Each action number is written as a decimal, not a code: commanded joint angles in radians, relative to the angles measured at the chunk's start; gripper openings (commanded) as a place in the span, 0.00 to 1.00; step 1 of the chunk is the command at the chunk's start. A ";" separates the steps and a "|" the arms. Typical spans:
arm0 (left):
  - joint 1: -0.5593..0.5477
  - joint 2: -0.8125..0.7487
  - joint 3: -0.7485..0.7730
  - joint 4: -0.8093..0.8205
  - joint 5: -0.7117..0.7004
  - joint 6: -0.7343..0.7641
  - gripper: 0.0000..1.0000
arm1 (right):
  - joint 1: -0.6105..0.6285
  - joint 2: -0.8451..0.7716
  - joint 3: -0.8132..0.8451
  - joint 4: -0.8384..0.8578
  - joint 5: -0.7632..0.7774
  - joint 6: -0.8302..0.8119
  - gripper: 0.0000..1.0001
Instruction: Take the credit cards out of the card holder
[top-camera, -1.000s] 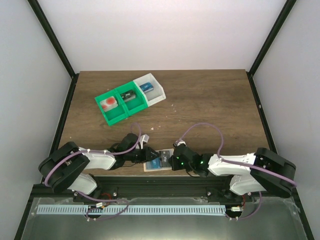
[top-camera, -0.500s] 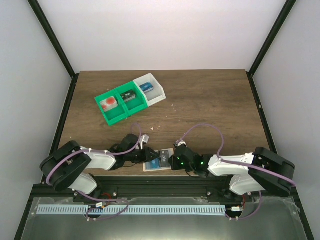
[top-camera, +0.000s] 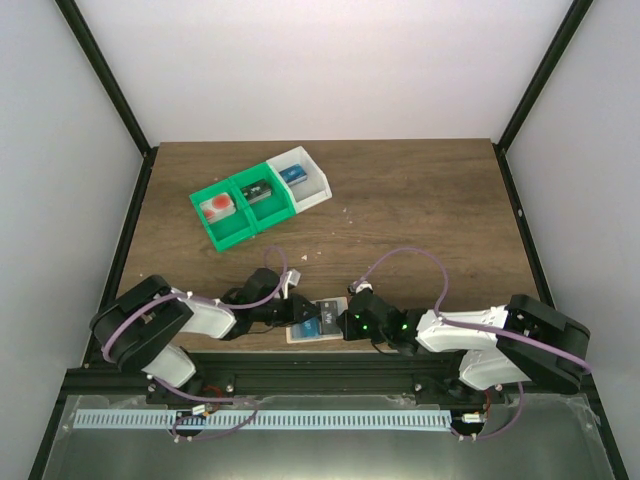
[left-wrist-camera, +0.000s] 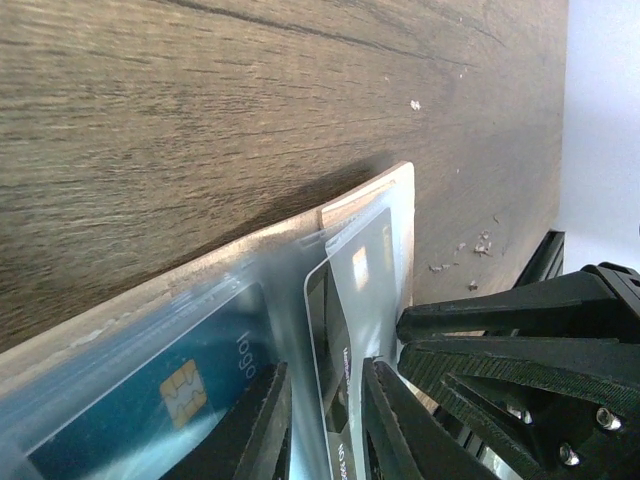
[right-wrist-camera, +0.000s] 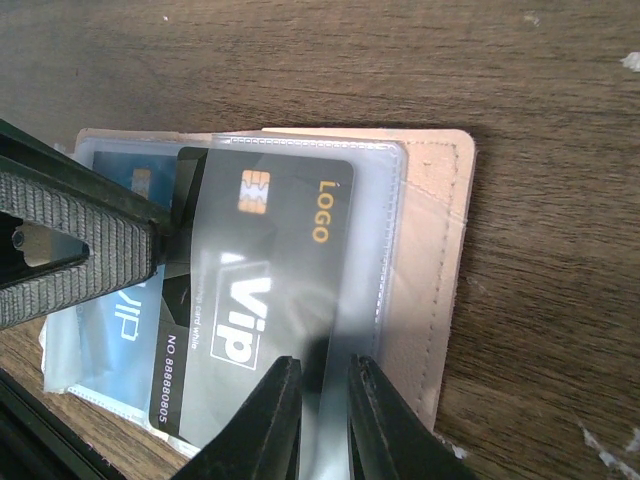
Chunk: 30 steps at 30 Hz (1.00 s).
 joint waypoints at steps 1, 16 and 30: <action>-0.004 0.036 0.012 0.028 0.011 0.002 0.22 | -0.003 0.007 -0.022 -0.029 -0.015 0.015 0.15; -0.003 -0.015 -0.023 0.049 -0.013 -0.016 0.00 | -0.003 0.008 -0.032 -0.027 -0.008 0.010 0.15; -0.001 -0.194 -0.068 -0.132 -0.126 0.005 0.00 | -0.003 -0.018 -0.022 -0.064 0.013 0.013 0.16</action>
